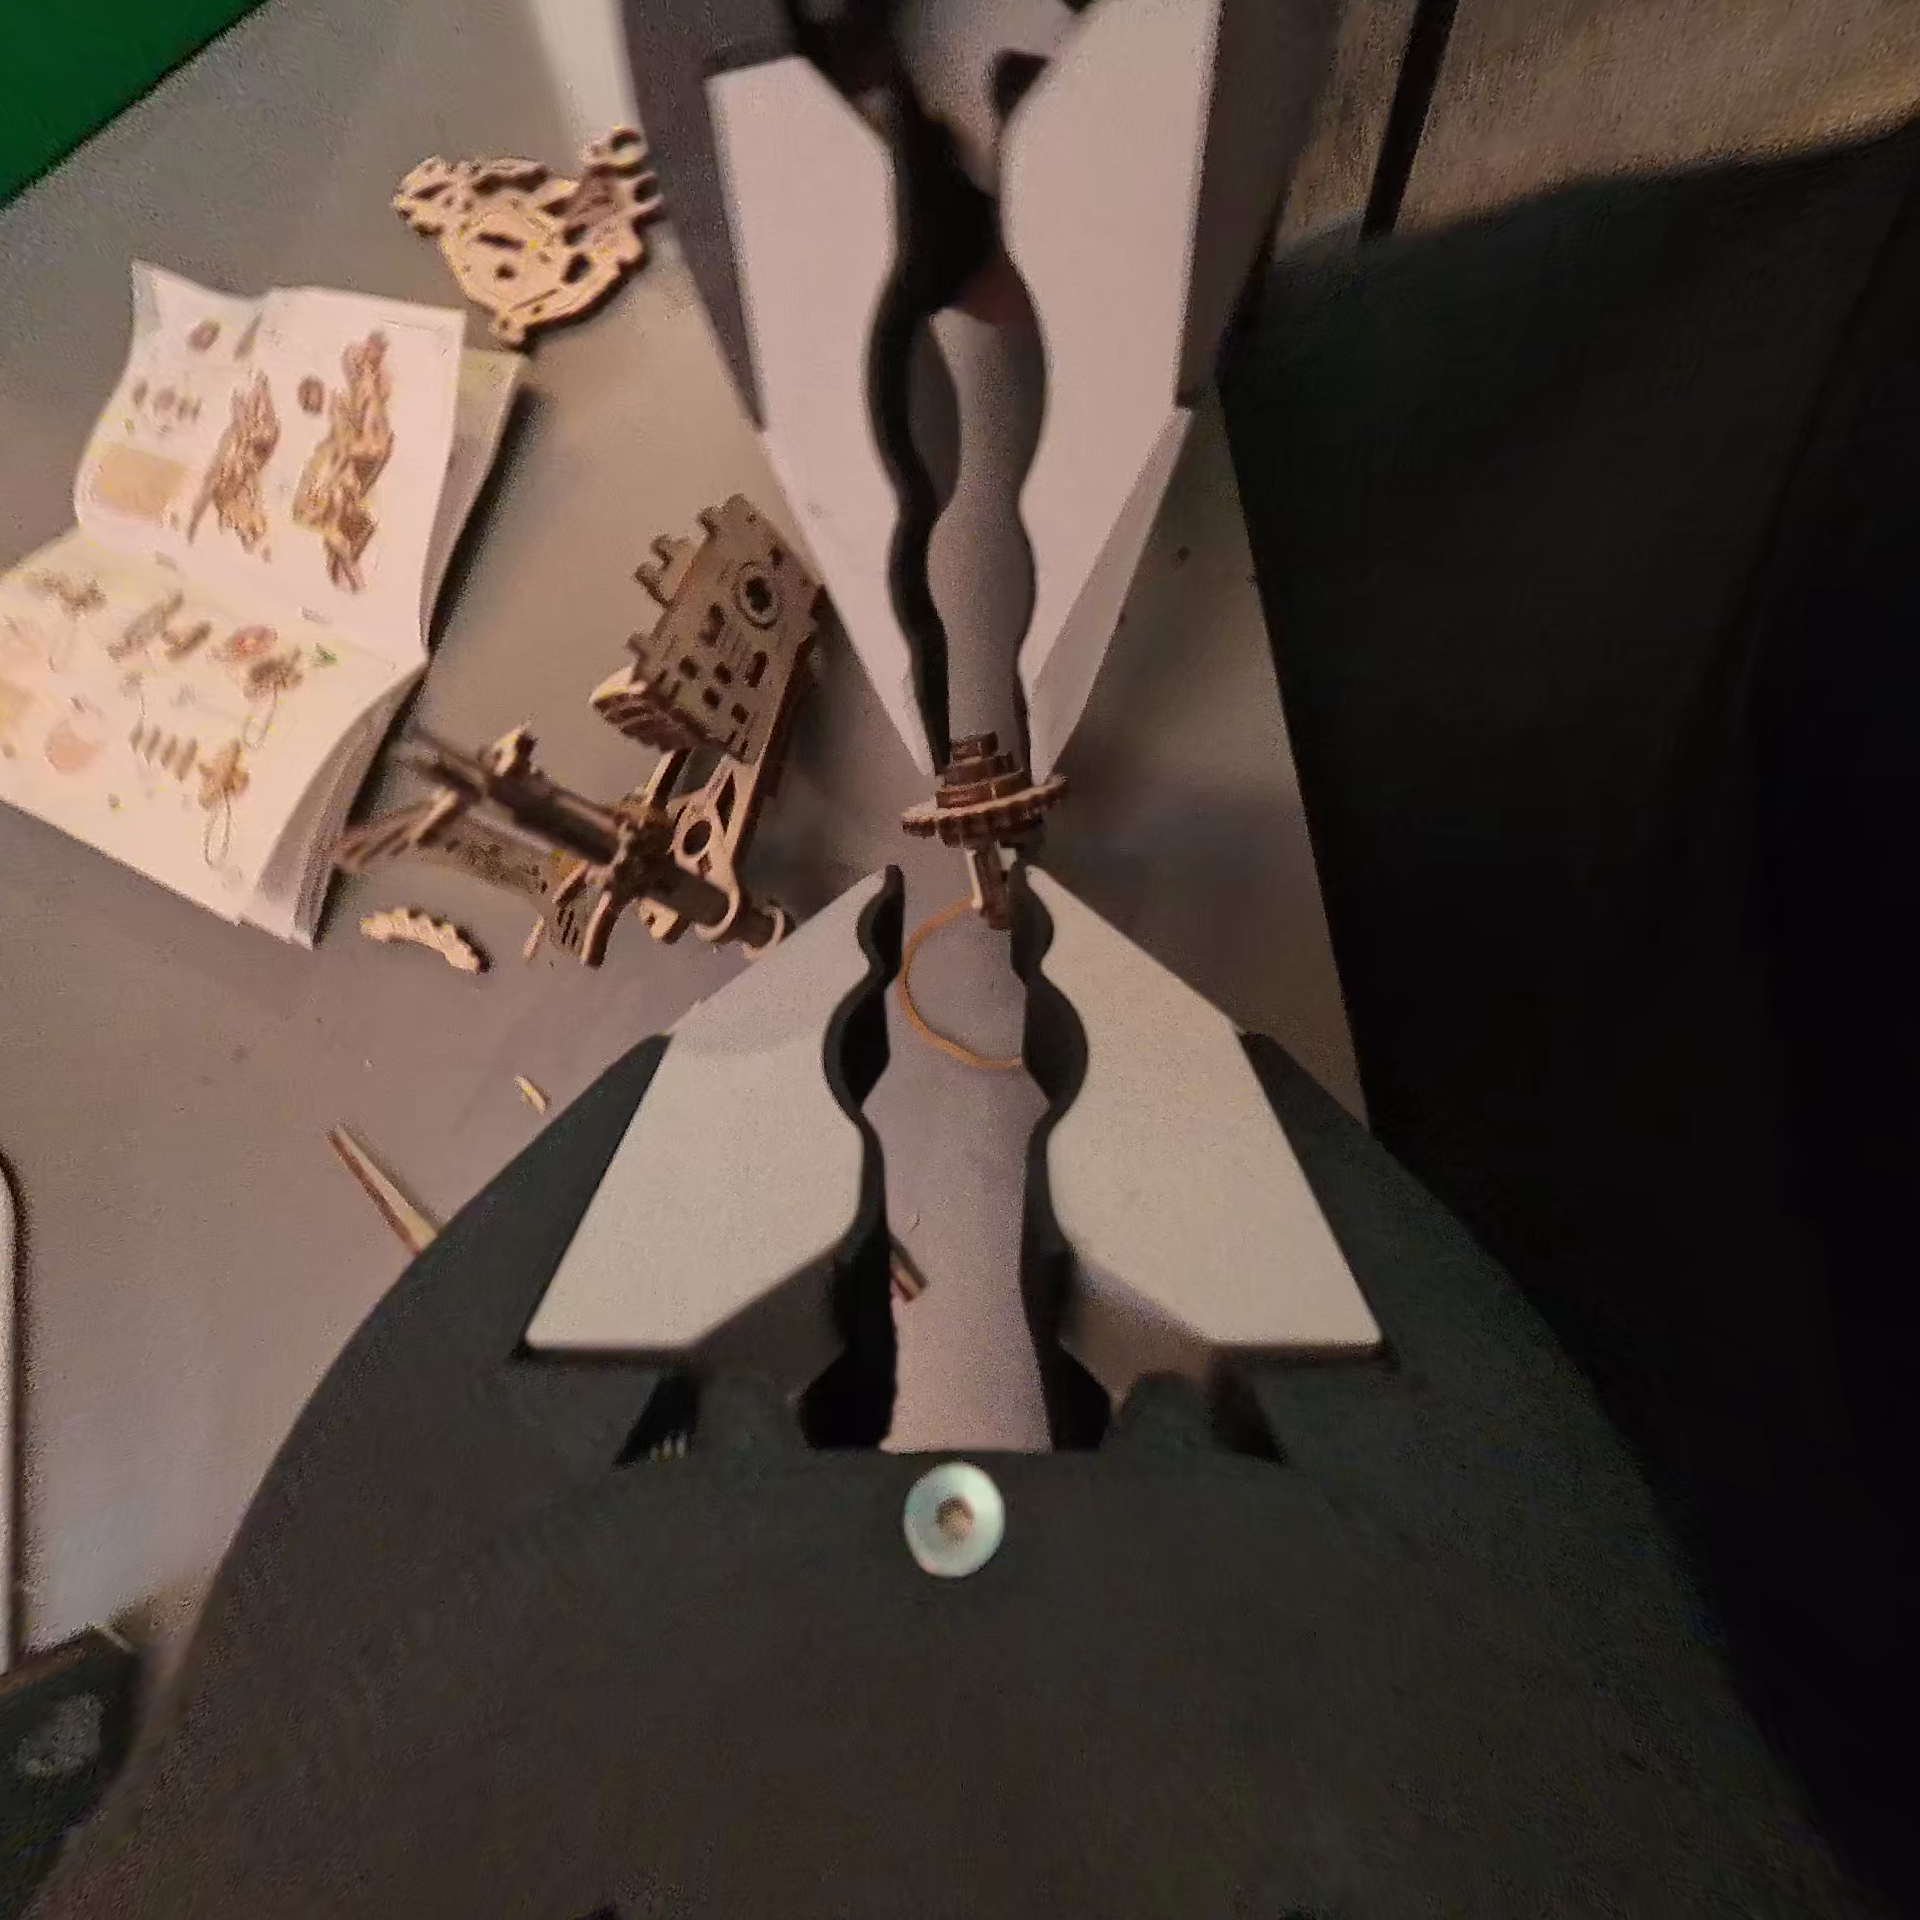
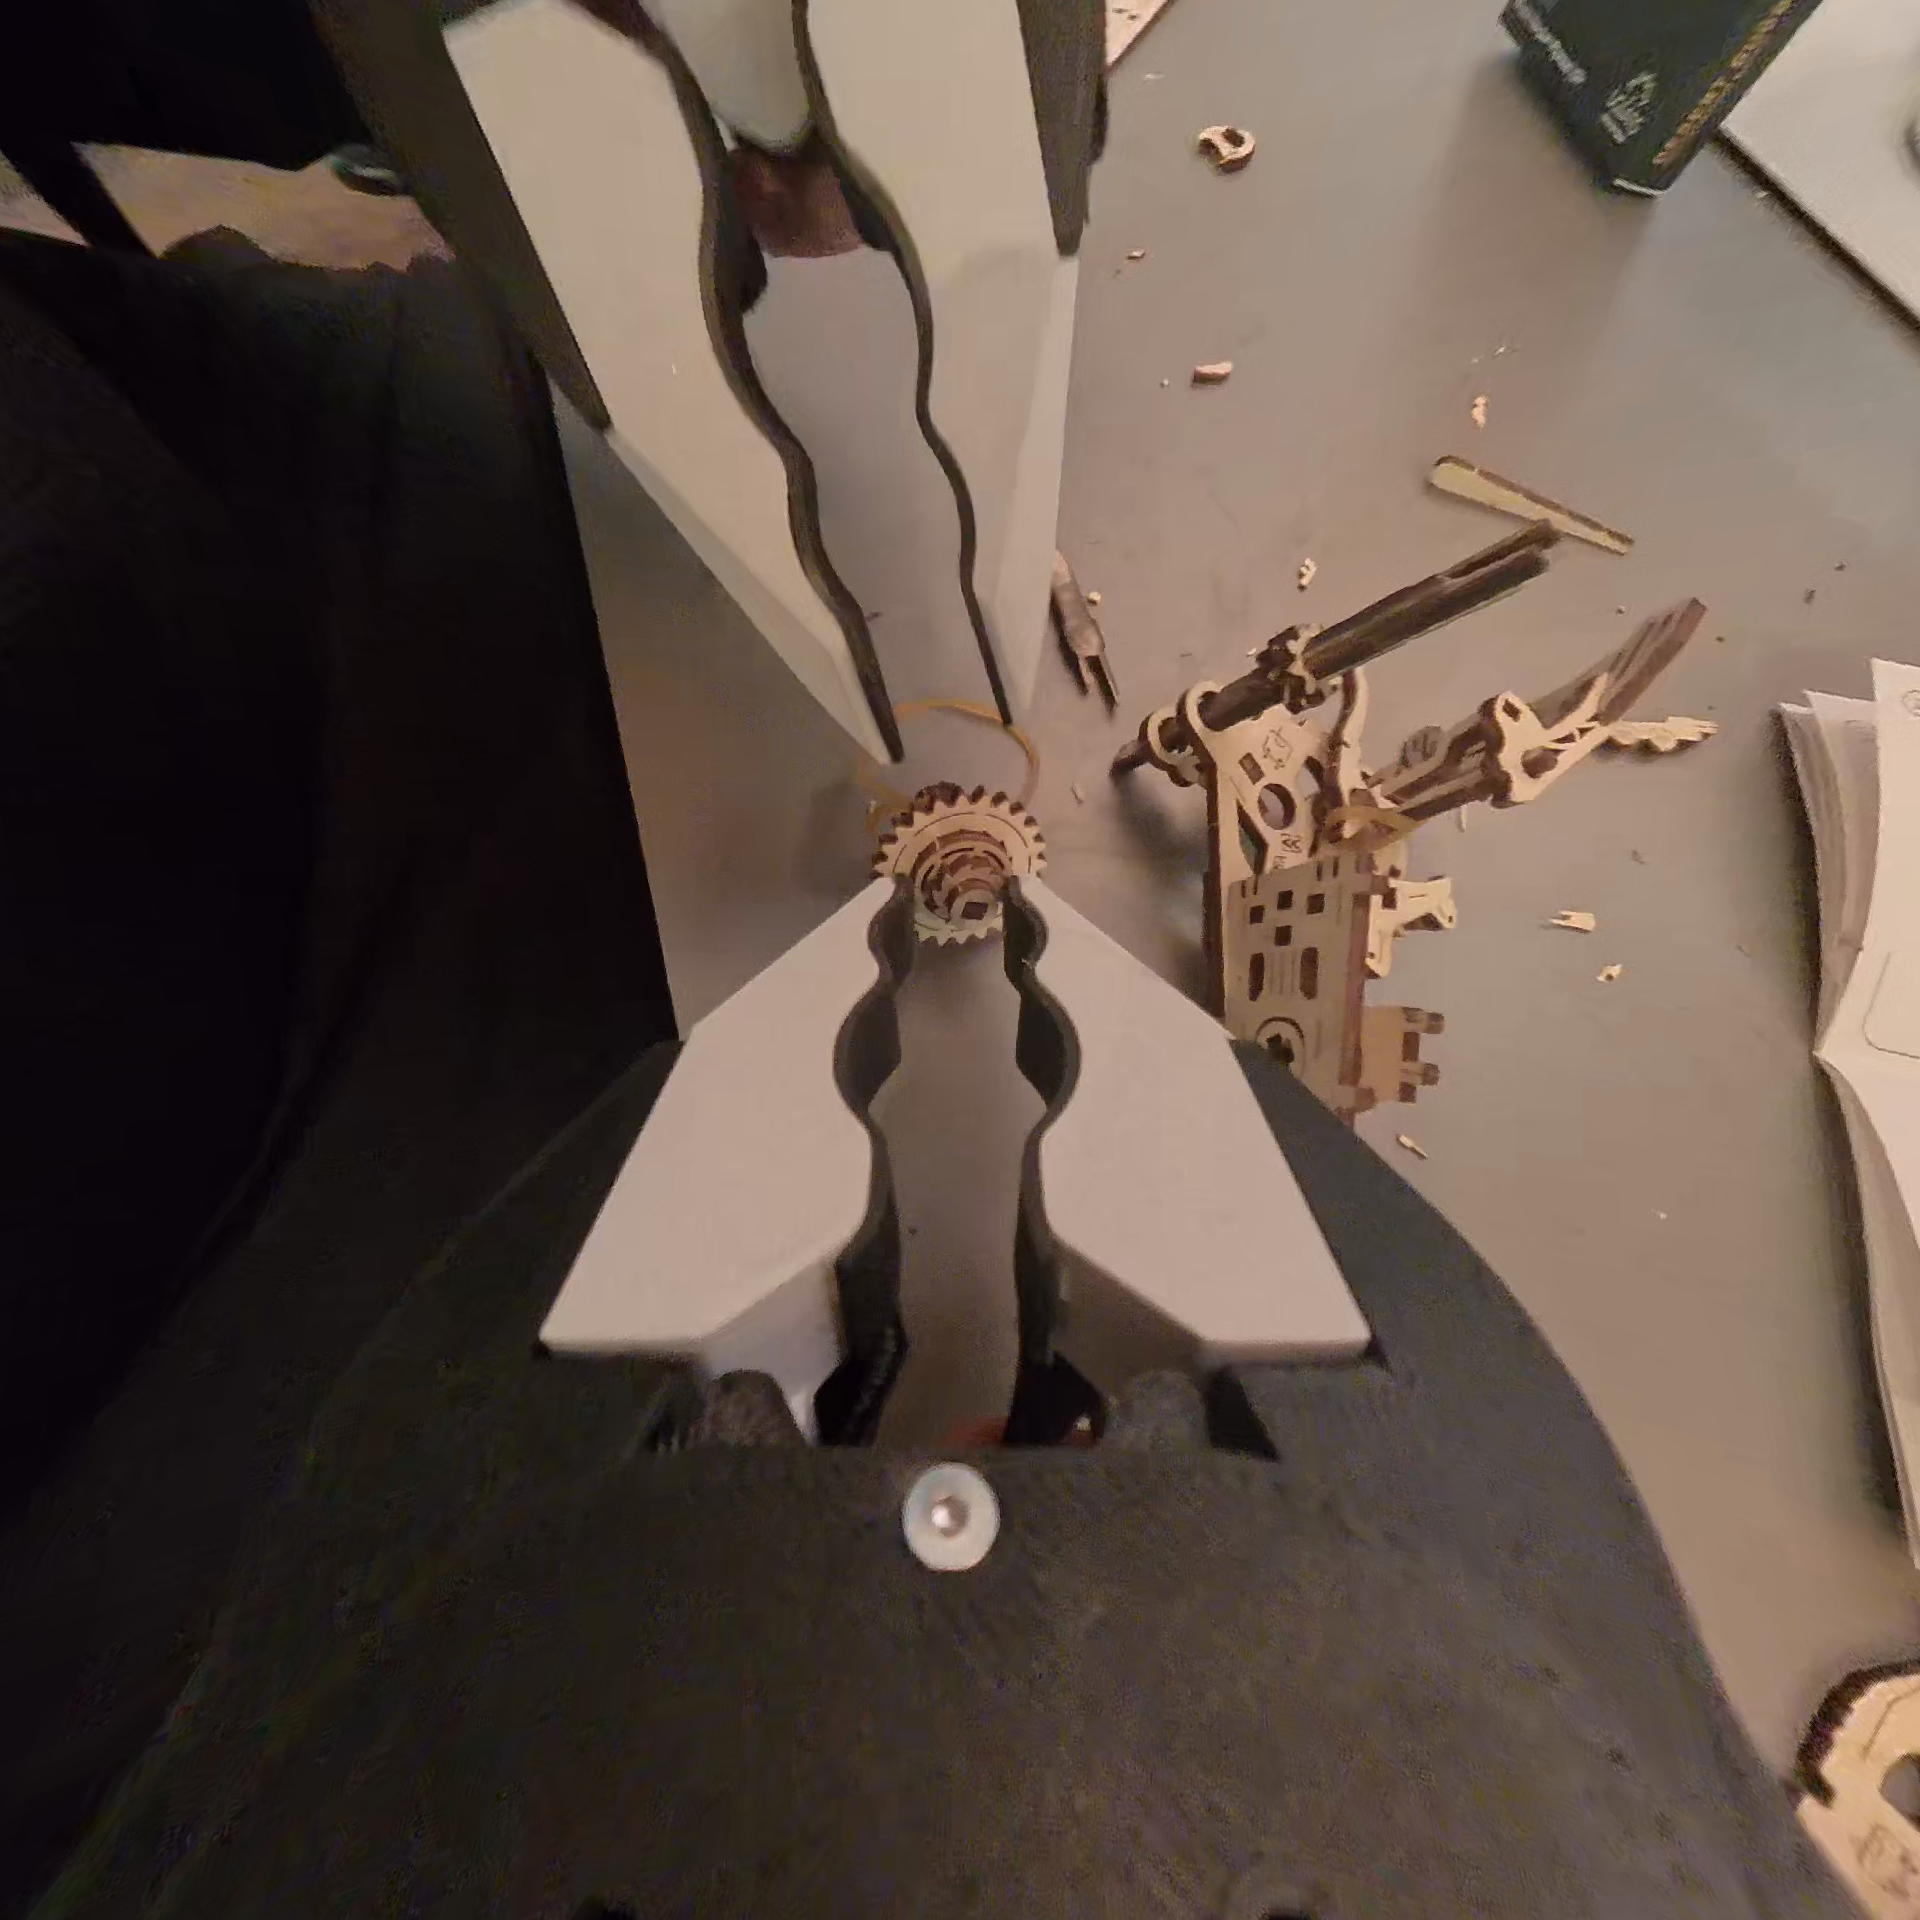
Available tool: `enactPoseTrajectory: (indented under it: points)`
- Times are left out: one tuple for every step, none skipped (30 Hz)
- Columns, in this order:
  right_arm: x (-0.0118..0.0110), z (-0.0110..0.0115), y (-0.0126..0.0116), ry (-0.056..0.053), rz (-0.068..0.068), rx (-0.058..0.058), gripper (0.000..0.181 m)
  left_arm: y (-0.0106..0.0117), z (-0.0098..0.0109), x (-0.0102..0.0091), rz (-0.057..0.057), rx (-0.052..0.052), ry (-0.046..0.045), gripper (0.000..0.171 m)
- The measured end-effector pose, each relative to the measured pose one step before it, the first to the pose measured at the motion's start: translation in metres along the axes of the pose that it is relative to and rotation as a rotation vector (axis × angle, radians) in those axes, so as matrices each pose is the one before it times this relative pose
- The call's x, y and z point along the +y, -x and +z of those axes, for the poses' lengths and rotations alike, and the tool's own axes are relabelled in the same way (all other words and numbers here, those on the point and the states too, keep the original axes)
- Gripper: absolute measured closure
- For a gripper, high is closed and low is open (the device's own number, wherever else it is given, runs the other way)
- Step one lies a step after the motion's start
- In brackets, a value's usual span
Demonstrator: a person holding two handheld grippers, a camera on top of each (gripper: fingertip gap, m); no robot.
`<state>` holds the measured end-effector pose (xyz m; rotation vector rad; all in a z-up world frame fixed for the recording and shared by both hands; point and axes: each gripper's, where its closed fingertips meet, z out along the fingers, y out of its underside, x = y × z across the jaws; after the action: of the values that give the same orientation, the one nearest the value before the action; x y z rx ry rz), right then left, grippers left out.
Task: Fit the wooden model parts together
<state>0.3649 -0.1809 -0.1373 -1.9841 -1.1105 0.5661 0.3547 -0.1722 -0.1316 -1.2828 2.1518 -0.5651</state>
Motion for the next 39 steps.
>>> enactPoseTrajectory:
  points:
    - [-0.00022,0.00017,0.00216,-0.0018,-0.0005,-0.0288,0.168,-0.00420,0.00236,-0.00294,0.0472,0.0207,0.00150,0.153]
    - [0.00002,0.00040,0.00264,0.0002,-0.0030,-0.0296,0.168,-0.00326,0.00083,-0.00460,0.0254,0.0294,-0.00220,0.153]
    - [0.00001,0.00031,0.00167,0.0001,-0.0095,-0.0189,0.168,0.00101,0.00068,-0.00211,0.0286,0.0096,0.01386,0.151]
    - [0.00075,0.00029,0.00041,0.0053,-0.0122,-0.0088,0.168,0.00037,0.00061,-0.00098,0.0353,0.0139,0.01478,0.149]
    - [0.00112,0.00043,-0.00006,0.0084,-0.0089,-0.0084,0.168,-0.00226,0.00014,-0.00173,0.0375,0.0275,0.00699,0.150]
    - [0.00025,-0.00001,0.00049,0.0035,-0.0037,-0.0137,0.168,-0.00238,0.00029,-0.00093,0.0371,0.0249,0.01466,0.152]
    - [0.00002,-0.00012,0.00069,0.0028,-0.0052,-0.0136,0.167,0.00045,0.00118,0.00324,0.0373,0.0045,0.04125,0.155]
    - [0.00001,-0.00018,0.00009,0.0034,-0.0055,-0.0086,0.168,-0.00059,0.00158,0.00297,0.0298,0.0112,0.03189,0.157]
    - [0.00008,-0.00010,0.00068,0.0035,-0.0051,-0.0117,0.168,-0.00176,0.00085,-0.00212,0.0106,0.0234,-0.00581,0.159]
    - [0.00025,-0.00025,0.00046,0.0041,-0.0053,-0.0098,0.167,-0.00071,0.00145,-0.00043,0.0013,0.0178,0.00369,0.160]
    - [0.00004,-0.00041,-0.00091,0.0004,-0.0023,-0.0008,0.168,0.00163,0.00039,0.00088,0.0030,0.0040,0.00878,0.160]
    - [-0.00012,-0.00057,-0.00180,-0.0026,0.0030,0.0045,0.168,0.00173,-0.00024,0.00093,-0.0096,0.0049,0.00785,0.160]
    - [-0.00011,-0.00077,-0.00149,-0.0046,0.0022,0.0044,0.168,0.00032,0.00030,-0.00019,-0.0181,0.0113,-0.00395,0.161]
    - [0.00023,-0.00105,-0.00095,-0.0033,0.0018,0.0027,0.168,0.00097,0.00054,-0.00028,-0.0212,0.0025,-0.00996,0.161]
    - [-0.00002,-0.00165,-0.00201,-0.0071,0.0045,0.0114,0.168,0.00021,0.00030,0.00011,-0.0271,0.0062,-0.01342,0.163]
    - [-0.00083,-0.00206,-0.00231,-0.0150,0.0084,0.0132,0.168,-0.00025,-0.00024,-0.00033,-0.0355,0.0116,-0.01840,0.166]
    - [-0.00146,-0.00281,-0.00264,-0.0191,0.0118,0.0159,0.171,0.00067,-0.00068,-0.00101,-0.0393,0.0034,-0.02437,0.169]
    - [-0.00109,-0.00338,-0.00412,-0.0158,0.0103,0.0259,0.169,0.00200,-0.00063,-0.00080,-0.0494,-0.0053,-0.02442,0.170]
    - [-0.00095,-0.00378,-0.00307,-0.0131,0.0048,0.0209,0.165,0.00046,0.00003,0.00011,-0.0561,0.0059,-0.02314,0.170]
    - [-0.00150,-0.00384,-0.00134,-0.0153,-0.0019,0.0164,0.163,-0.00005,0.00010,0.00002,-0.0577,0.0094,-0.02678,0.170]
    - [-0.00242,-0.00382,-0.00070,-0.0202,-0.0089,0.0187,0.163,0.00210,-0.00044,-0.00061,-0.0603,-0.0041,-0.03132,0.170]
    - [-0.00249,-0.00364,0.00035,-0.0193,-0.0163,0.0163,0.163,-0.00047,-0.00071,-0.00085,-0.0669,0.0193,-0.03156,0.170]
    - [-0.00274,-0.00310,0.00101,-0.0182,-0.0288,0.0176,0.163,-0.00187,-0.00092,-0.00216,-0.0758,0.0362,-0.03943,0.171]
    - [-0.00301,-0.00278,0.00154,-0.0162,-0.0458,0.0215,0.166,-0.00011,-0.00125,-0.00318,-0.0853,0.0315,-0.04786,0.170]
    - [-0.00226,-0.00183,0.00120,-0.0048,-0.0485,0.0246,0.168,-0.00114,-0.00133,-0.00242,-0.0839,0.0423,-0.04035,0.171]
    - [-0.00203,-0.00144,0.00110,0.0024,-0.0472,0.0223,0.167,-0.00320,-0.00212,-0.00331,-0.0645,0.0502,-0.04279,0.170]
    - [-0.00283,-0.00132,0.00160,0.0004,-0.0587,0.0229,0.168,-0.00170,-0.00283,-0.00492,-0.0608,0.0362,-0.04766,0.170]
    - [-0.00355,-0.00164,0.00066,-0.0002,-0.0677,0.0308,0.166,-0.00176,-0.00299,-0.00476,-0.0628,0.0362,-0.04238,0.170]
    - [-0.00318,-0.00164,0.00021,0.0048,-0.0651,0.0303,0.164,-0.00330,-0.00297,-0.00424,-0.0549,0.0444,-0.03637,0.170]
    - [-0.00256,-0.00155,-0.00088,0.0088,-0.0543,0.0300,0.160,-0.00264,-0.00289,-0.00469,-0.0457,0.0356,-0.03898,0.170]
    - [-0.00286,-0.00128,-0.00148,0.0036,-0.0423,0.0264,0.154,-0.00318,-0.00245,-0.00475,-0.0409,0.0357,-0.03727,0.171]
    - [-0.00317,-0.00115,-0.00191,-0.0014,-0.0337,0.0244,0.150,-0.00447,-0.00150,-0.00286,-0.0383,0.0427,-0.02320,0.171]
    - [-0.00261,-0.00025,-0.00076,-0.0014,-0.0247,0.0113,0.145,-0.00485,-0.00062,-0.00194,-0.0334,0.0422,-0.01533,0.171]
    - [-0.00174,0.00036,0.00062,-0.0010,-0.0162,-0.0009,0.141,-0.00304,-0.00031,-0.00238,-0.0299,0.0291,-0.01922,0.171]
    - [-0.00150,0.00051,0.00063,-0.0049,-0.0110,-0.0036,0.137,-0.00453,-0.00013,-0.00250,-0.0276,0.0396,-0.01923,0.171]
    - [-0.00038,0.00034,-0.00045,-0.0006,-0.0103,0.0003,0.136,-0.00482,0.00009,-0.00239,-0.0241,0.0421,-0.01924,0.171]
    - [0.00043,0.00003,-0.00149,0.0022,-0.0091,0.0016,0.137,-0.00219,-0.00009,-0.00202,-0.0198,0.0264,-0.01840,0.171]
    - [-0.00154,-0.00001,-0.00067,-0.0093,0.0022,-0.0069,0.135,-0.00219,-0.00009,-0.00125,-0.0161,0.0276,-0.01353,0.171]
    - [-0.00336,-0.00096,-0.00033,-0.0204,0.0069,-0.0124,0.132,-0.00300,-0.00020,-0.00086,-0.0120,0.0327,-0.00996,0.171]
